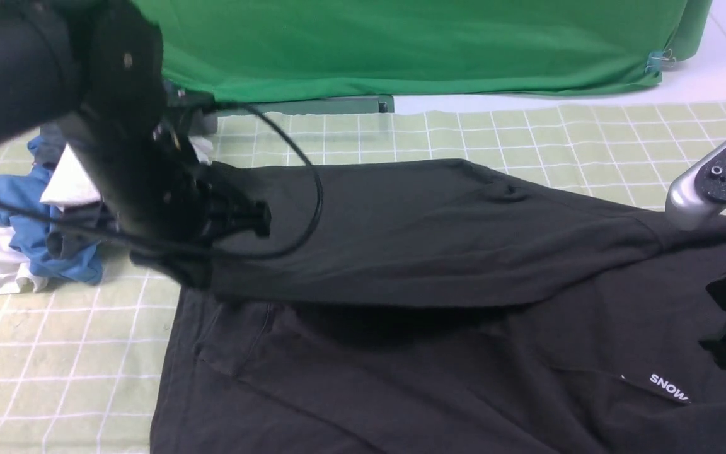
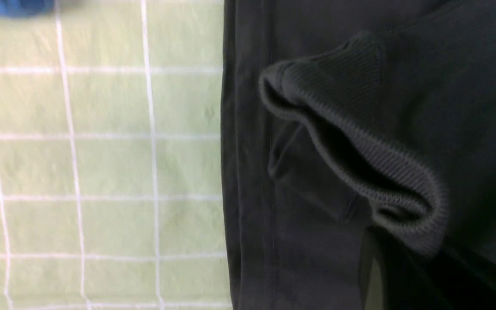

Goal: Fold a long-sleeved shirt over a green coffee tablecloth.
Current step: 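Fold the left side of the dark shirt inward over its body with the left gripper, then grasp the near edge of the shirt at its hem and shoulder corners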

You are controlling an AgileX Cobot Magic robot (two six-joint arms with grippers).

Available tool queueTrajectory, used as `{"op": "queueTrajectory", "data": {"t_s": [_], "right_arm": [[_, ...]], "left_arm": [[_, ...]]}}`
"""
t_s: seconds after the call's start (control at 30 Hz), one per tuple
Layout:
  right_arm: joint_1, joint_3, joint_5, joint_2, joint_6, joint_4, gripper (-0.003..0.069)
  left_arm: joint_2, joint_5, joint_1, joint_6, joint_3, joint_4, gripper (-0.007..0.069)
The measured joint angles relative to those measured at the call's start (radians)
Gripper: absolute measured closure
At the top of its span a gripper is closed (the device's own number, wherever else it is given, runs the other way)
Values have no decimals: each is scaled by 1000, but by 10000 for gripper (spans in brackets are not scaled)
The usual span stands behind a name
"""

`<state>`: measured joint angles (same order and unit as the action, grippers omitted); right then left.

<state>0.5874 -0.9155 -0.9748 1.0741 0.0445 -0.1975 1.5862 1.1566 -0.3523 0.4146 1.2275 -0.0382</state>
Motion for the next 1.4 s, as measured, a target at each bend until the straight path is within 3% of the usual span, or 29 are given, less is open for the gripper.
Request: {"op": "queueTrajectory", "data": {"t_s": [0.37, 0.73, 0.87, 0.97, 1.0, 1.07, 1.13, 1.23, 1.4], "right_arm": [[0, 0, 23, 0, 0, 1, 652], [-9, 0, 47, 0, 3, -5, 641], [-125, -7, 83, 13, 0, 0, 641], [-210, -31, 70, 46, -45, 47, 641], [-267, -57, 42, 81, -119, 110, 641], [-338, -95, -14, 139, -207, 216, 641], [-391, -121, -59, 195, -261, 304, 641], [-411, -124, -81, 228, -288, 341, 641], [-412, -117, -104, 224, -296, 366, 641]], "left_arm": [[-1, -30, -18, 32, -147, 29, 561], [-1, -20, -18, 7, -148, 29, 171], [-24, -3, -18, -17, -148, 29, 113], [-53, -2, -18, -44, -148, 29, 141], [-72, -1, -18, -61, -148, 31, 183], [-107, 1, -22, -81, -149, 38, 290], [-153, 8, -36, -93, -161, 38, 447], [-209, 22, -56, -93, -199, 48, 573], [-298, 32, -100, -53, -369, 118, 608]]}}
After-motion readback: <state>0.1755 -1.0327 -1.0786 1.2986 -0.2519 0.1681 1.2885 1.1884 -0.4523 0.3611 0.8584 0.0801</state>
